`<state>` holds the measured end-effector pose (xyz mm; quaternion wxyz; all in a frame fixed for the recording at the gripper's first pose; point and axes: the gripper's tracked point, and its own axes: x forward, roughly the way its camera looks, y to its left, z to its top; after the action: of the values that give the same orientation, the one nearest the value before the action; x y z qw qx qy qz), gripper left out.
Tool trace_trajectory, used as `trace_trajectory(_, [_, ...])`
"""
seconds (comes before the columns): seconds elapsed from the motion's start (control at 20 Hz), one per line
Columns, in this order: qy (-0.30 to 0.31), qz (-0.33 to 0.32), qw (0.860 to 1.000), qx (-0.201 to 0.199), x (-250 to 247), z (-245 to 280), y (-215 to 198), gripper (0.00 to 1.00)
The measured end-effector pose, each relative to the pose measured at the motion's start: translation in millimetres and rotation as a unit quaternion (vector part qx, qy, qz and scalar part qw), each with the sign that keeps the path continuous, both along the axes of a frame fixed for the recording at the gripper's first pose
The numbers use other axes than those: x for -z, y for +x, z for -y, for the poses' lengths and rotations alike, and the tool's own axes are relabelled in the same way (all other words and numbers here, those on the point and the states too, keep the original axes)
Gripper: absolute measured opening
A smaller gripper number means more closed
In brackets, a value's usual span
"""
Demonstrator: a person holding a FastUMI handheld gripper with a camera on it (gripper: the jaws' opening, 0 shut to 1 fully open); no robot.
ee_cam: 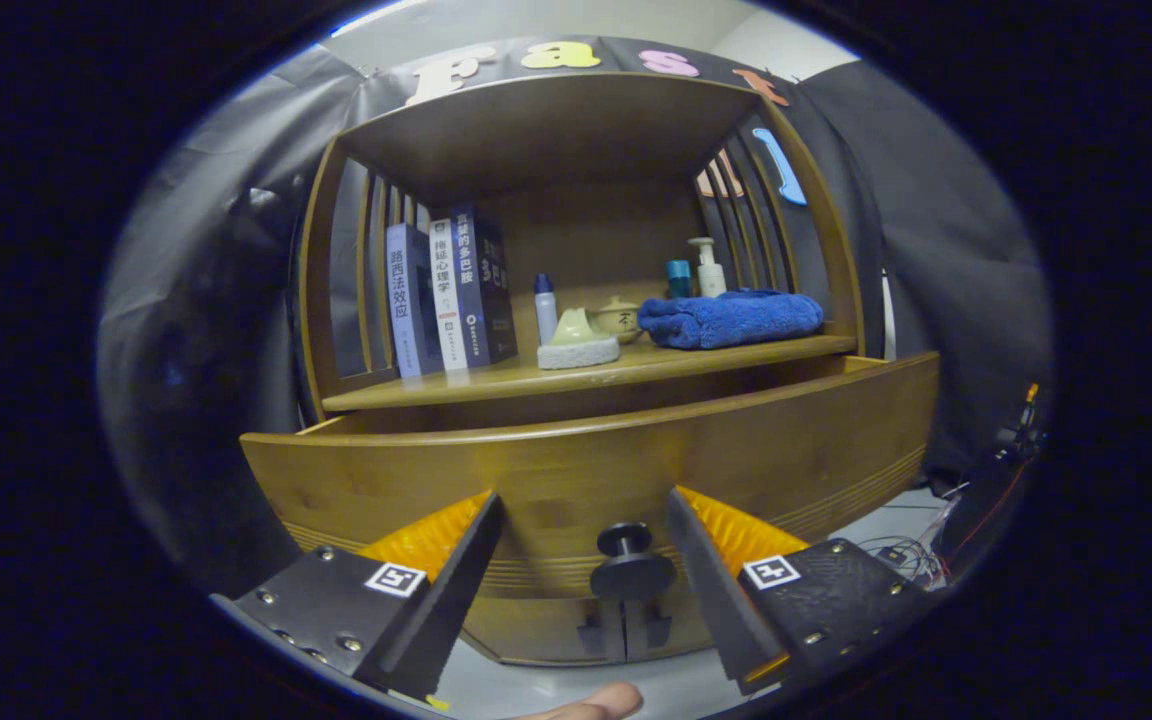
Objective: Pull open the drawer, take out the items inside it, and place them on the countertop above the cabinet.
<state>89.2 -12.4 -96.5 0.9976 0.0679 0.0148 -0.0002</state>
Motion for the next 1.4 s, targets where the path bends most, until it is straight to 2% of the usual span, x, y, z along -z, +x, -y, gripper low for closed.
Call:
trace_trajectory(0.35, [-0.011,-0.012,1.000,0.002,-0.8,-1.7,36.3,1.00])
trace_trajectory(0.9, [-0.006,-0.044,0.999,0.007,-2.8,-6.0,69.9,1.00])
trace_trajectory(1.4, [0.026,-0.056,0.998,0.001,2.3,-9.1,75.4,0.99])
